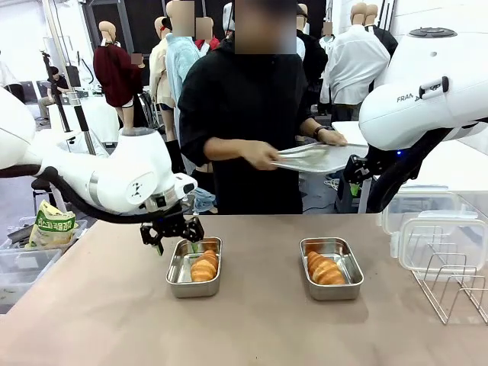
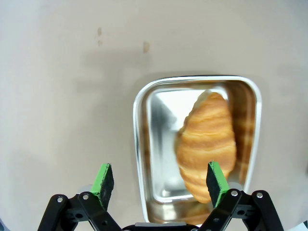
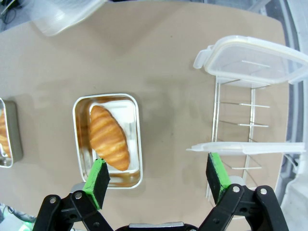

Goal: Place the bread in airtight containers.
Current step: Pick up one Airtight Container lid and hand it to the human.

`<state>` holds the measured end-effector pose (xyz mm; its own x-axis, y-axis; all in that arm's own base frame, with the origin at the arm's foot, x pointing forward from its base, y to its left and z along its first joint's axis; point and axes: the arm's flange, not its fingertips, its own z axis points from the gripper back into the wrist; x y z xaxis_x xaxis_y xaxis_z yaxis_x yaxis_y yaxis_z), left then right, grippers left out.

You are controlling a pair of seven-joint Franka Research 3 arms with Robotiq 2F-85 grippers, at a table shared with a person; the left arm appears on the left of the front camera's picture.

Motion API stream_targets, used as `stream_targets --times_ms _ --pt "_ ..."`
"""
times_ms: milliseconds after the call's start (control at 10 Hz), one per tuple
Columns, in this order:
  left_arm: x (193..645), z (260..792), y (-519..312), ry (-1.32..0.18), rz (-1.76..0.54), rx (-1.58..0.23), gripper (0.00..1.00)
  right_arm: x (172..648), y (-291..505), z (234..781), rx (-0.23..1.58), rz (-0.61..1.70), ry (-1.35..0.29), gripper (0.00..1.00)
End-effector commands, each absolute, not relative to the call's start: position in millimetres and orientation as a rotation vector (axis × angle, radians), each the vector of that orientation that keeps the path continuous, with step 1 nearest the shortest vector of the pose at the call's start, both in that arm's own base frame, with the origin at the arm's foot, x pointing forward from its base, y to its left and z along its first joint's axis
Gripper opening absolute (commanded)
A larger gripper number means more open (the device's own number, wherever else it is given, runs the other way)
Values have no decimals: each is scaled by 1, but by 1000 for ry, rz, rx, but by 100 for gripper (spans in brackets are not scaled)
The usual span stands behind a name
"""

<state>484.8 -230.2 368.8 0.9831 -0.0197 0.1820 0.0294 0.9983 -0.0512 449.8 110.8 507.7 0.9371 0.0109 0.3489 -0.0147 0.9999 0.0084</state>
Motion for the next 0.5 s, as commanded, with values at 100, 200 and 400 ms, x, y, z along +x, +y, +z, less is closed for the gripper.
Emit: stream_targets --times_ms 100,200,400 --pt "489 431 -253 -193 -97 -28 100 449 111 508 10 17 -356 100" --pt "491 450 -263 -171 -105 -30 100 449 111 508 10 17 -356 100" --pt "487 484 -282 -152 -134 -15 100 449 111 508 10 17 -356 100"
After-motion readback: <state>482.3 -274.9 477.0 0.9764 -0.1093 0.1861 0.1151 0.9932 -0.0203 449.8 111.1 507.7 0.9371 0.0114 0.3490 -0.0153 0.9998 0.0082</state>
